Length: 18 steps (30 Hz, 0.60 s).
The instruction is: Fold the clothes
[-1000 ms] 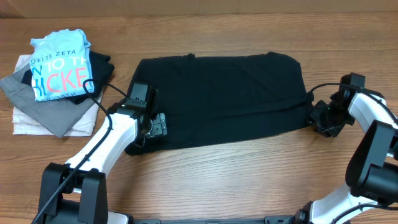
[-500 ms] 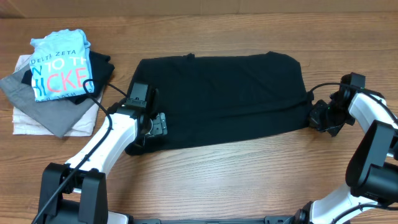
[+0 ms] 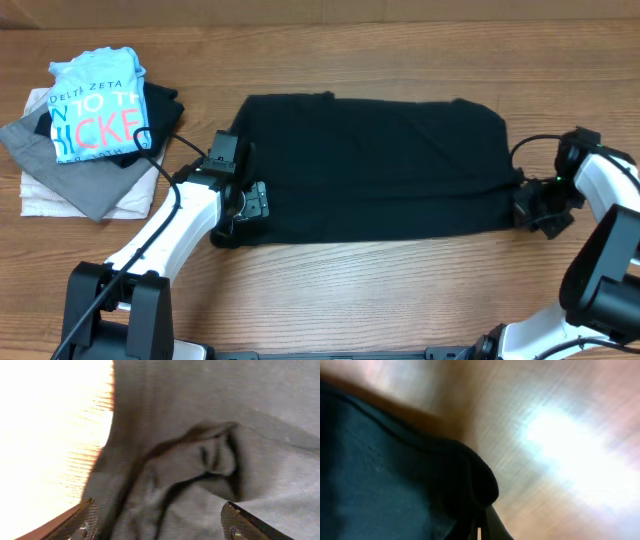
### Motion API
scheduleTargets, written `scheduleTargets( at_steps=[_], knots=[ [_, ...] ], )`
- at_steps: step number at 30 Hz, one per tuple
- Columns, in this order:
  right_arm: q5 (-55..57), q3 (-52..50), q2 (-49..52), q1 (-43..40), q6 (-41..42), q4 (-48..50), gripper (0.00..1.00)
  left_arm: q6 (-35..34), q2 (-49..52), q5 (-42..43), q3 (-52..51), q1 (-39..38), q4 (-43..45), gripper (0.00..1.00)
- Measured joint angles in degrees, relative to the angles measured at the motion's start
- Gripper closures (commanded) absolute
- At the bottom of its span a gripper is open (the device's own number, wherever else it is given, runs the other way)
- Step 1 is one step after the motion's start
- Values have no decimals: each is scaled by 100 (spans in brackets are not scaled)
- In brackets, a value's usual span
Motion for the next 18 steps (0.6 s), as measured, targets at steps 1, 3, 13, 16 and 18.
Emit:
scheduleTargets(
  at_steps=[1,3,13,16,18],
  knots=[
    [101,0,-39,-15,70,-87,96,0,0,0,0,0,-13,19],
    [295,0,-127,-15,170,-262,96,0,0,-2,0,0,-50,20],
    [525,0,-216,-15,306,-852,92,31,0,195,0,0,-118,21],
    [522,2,-382,-15,328,-890,88,52,0,315,4,0,-116,21],
    [522,31,-605,-15,343,-901,77,153,0,424,52,0,-133,21]
  ],
)
